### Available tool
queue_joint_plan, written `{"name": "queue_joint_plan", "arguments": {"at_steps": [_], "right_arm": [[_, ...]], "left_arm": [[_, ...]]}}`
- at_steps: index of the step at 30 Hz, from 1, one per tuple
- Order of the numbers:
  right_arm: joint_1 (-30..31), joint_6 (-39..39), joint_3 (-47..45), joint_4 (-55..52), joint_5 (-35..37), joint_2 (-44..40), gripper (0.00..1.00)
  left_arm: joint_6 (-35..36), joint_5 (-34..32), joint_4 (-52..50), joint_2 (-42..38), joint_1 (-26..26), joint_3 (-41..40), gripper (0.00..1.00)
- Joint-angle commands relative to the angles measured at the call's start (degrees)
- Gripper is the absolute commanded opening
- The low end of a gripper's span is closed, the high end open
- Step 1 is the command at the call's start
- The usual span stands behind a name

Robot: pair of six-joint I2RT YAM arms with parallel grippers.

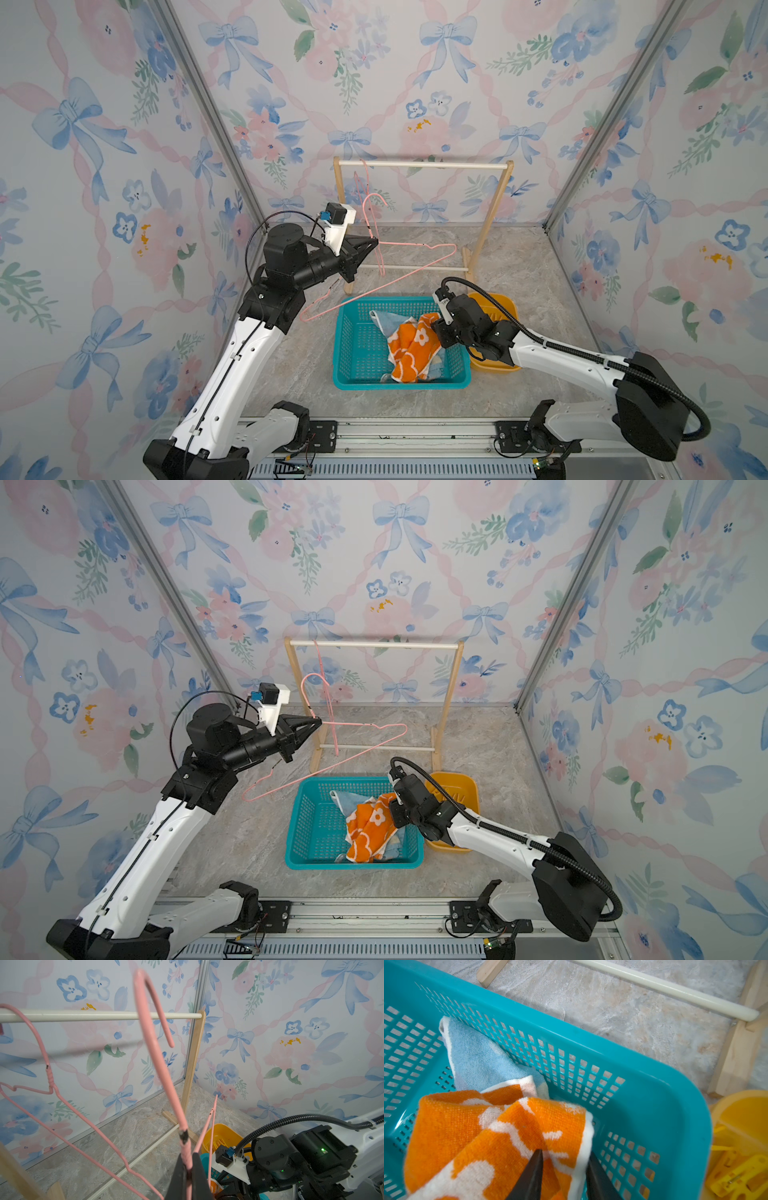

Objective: Remove the clothespins securing towels to the hanger
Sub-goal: Place the towel in the basket, then place the hanger on the clothesline.

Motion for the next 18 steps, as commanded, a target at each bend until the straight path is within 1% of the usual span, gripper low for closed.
{"name": "queue_joint_plan", "arguments": {"at_steps": [1,9,14,18], "right_arm": [[-0.4,-0.5,1.0,-4.2,3.0,-4.6,0.39],[-0.7,-1.8,1.1,-10.8,7.1,-17.4,0.42],[-3.4,-1.4,-1.1,-12.8,7.9,-27.3,0.44],[-6.5,0.0,-3.5,-14.1,7.1,-33.1,0.44]], "left_arm": [[-0.8,-4.6,1.6,-1.6,-2.1,2.1,0.00],[-0.6,-14.2,1.5,-1.2,-8.2,5.0,0.00],[0.3,-25.4,2.0,0.6,-14.3,6.8,0.00],[0.3,-31.6,3.0,2.6,-18.1,8.3,0.00]]}}
